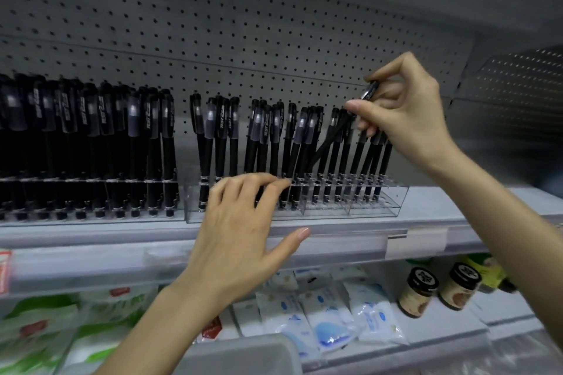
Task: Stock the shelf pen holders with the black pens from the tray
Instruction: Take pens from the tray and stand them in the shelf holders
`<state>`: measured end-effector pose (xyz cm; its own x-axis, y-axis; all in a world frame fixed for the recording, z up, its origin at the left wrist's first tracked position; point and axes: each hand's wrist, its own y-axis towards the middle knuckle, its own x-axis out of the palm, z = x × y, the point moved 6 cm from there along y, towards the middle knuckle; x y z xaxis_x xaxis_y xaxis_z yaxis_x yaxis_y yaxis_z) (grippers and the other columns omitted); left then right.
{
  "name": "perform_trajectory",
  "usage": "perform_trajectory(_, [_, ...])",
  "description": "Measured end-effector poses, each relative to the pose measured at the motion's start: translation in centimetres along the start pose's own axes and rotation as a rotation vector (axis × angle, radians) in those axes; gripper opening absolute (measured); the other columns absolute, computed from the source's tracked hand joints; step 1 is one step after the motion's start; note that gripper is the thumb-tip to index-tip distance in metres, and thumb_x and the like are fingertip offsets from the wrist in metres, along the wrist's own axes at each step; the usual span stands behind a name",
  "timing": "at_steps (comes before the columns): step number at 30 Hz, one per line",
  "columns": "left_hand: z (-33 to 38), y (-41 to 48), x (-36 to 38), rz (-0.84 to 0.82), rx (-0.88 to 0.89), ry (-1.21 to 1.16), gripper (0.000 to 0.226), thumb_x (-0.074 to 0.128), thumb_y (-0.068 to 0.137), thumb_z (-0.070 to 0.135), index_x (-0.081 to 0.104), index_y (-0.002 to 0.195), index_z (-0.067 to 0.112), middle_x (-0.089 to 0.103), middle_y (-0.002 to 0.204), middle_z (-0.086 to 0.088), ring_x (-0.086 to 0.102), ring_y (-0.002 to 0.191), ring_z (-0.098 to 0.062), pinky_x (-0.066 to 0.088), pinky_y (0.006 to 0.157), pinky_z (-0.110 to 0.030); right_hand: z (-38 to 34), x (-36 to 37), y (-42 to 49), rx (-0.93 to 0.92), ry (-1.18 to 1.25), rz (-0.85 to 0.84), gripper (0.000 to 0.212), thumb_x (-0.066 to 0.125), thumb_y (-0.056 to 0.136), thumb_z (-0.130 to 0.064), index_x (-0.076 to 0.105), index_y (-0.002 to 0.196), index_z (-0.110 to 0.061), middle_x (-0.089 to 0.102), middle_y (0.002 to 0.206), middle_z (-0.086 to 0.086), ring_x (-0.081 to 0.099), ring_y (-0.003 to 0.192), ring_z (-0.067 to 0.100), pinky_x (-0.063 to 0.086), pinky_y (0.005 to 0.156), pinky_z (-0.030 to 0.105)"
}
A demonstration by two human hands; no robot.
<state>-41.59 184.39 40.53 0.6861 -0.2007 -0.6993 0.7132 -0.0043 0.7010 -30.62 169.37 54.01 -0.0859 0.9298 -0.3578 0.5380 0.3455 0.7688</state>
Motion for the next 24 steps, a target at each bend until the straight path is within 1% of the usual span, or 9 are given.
perform_trajectory(3, [0.1, -0.1, 0.0, -0.004, -0.003, -0.009, 0.064, 0.029, 0.091, 0.065, 0.054, 0.129, 0.020, 0.053, 0.119, 0.003, 0.041, 0.113, -0.013, 0.020, 0.102, -0.030, -0.2, -0.3, 0.4, -0.011, 0.002, -0.022, 0.036, 0.075, 0.075, -0.012, 0.043, 0.088, -0.019, 0.062, 0.068, 0.003, 0.064, 0.049, 0.010, 0.052, 0.047, 0.020])
perform_trajectory(6, [0.0, 0.0, 0.0, -0.007, 0.001, -0.003, 0.063, 0.029, 0.091, 0.065, 0.053, 0.129, 0.020, 0.053, 0.119, 0.003, 0.041, 0.113, -0.013, 0.019, 0.102, -0.030, 0.1, 0.5, 0.2, -0.003, -0.014, -0.103, 0.035, 0.075, 0.070, -0.020, 0.045, 0.088, -0.021, 0.061, 0.062, 0.005, 0.064, 0.049, 0.012, 0.052, 0.048, 0.021])
perform_trajectory(9, [0.0, -0.1, -0.1, 0.001, -0.001, 0.000, 0.062, 0.032, 0.091, 0.065, 0.054, 0.129, 0.020, 0.053, 0.119, 0.003, 0.041, 0.112, -0.013, 0.020, 0.102, -0.030, 0.6, 2.1, -0.8, -0.028, -0.094, -0.190, 0.035, 0.075, 0.069, -0.024, 0.050, 0.094, -0.021, 0.062, 0.067, 0.000, 0.066, 0.058, 0.014, 0.056, 0.057, 0.023])
perform_trajectory(12, [0.0, -0.1, -0.1, 0.006, 0.001, 0.000, 0.062, 0.032, 0.091, 0.065, 0.053, 0.129, 0.020, 0.053, 0.120, 0.003, 0.042, 0.113, -0.013, 0.020, 0.101, -0.030, 0.5, 2.8, -1.2, -0.111, -0.175, -0.184, 0.045, 0.074, 0.068, -0.031, 0.055, 0.107, -0.018, 0.060, 0.082, -0.003, 0.061, 0.068, 0.015, 0.055, 0.068, 0.020])
perform_trajectory(14, [-0.1, -0.1, 0.0, 0.003, 0.004, 0.005, 0.063, 0.030, 0.092, 0.065, 0.053, 0.129, 0.021, 0.053, 0.120, 0.003, 0.042, 0.113, -0.013, 0.020, 0.102, -0.030, 0.6, 3.0, -1.1, -0.161, -0.240, -0.174, 0.049, 0.072, 0.068, -0.036, 0.058, 0.111, -0.018, 0.056, 0.086, -0.004, 0.056, 0.068, 0.014, 0.051, 0.068, 0.017])
perform_trajectory(15, [-0.1, -0.1, 0.0, 0.001, 0.005, 0.010, 0.063, 0.029, 0.092, 0.066, 0.053, 0.130, 0.021, 0.053, 0.120, 0.004, 0.042, 0.113, -0.013, 0.020, 0.102, -0.030, 0.7, 3.1, -1.1, -0.189, -0.291, -0.178, 0.049, 0.071, 0.068, -0.038, 0.060, 0.111, -0.019, 0.053, 0.086, -0.003, 0.052, 0.065, 0.010, 0.048, 0.068, 0.016])
perform_trajectory(17, [-0.1, -0.1, 0.1, 0.002, 0.005, 0.010, 0.064, 0.028, 0.092, 0.066, 0.053, 0.130, 0.021, 0.053, 0.120, 0.004, 0.042, 0.113, -0.012, 0.021, 0.102, -0.031, 1.0, 3.3, -1.2, -0.225, -0.371, -0.192, 0.049, 0.069, 0.068, -0.043, 0.062, 0.111, -0.020, 0.050, 0.086, -0.001, 0.047, 0.065, 0.008, 0.045, 0.067, 0.016])
perform_trajectory(21, [-0.2, -0.1, 0.1, 0.009, 0.014, 0.015, 0.065, 0.027, 0.092, 0.066, 0.053, 0.130, 0.021, 0.054, 0.120, 0.004, 0.042, 0.113, -0.012, 0.020, 0.102, -0.030, 1.4, 3.3, -1.6, -0.239, -0.387, -0.192, 0.056, 0.069, 0.068, -0.045, 0.061, 0.116, -0.017, 0.048, 0.085, -0.007, 0.047, 0.065, 0.010, 0.045, 0.065, 0.015])
perform_trajectory(24, [-0.2, 0.0, 0.1, -0.005, 0.024, 0.008, 0.064, 0.027, 0.092, 0.066, 0.053, 0.130, 0.021, 0.052, 0.120, 0.005, 0.041, 0.114, -0.011, 0.020, 0.102, -0.030, 1.1, 2.8, -1.8, -0.216, -0.376, -0.180, 0.065, 0.068, 0.068, -0.045, 0.057, 0.123, -0.013, 0.049, 0.087, -0.002, 0.048, 0.066, 0.013, 0.044, 0.066, 0.012])
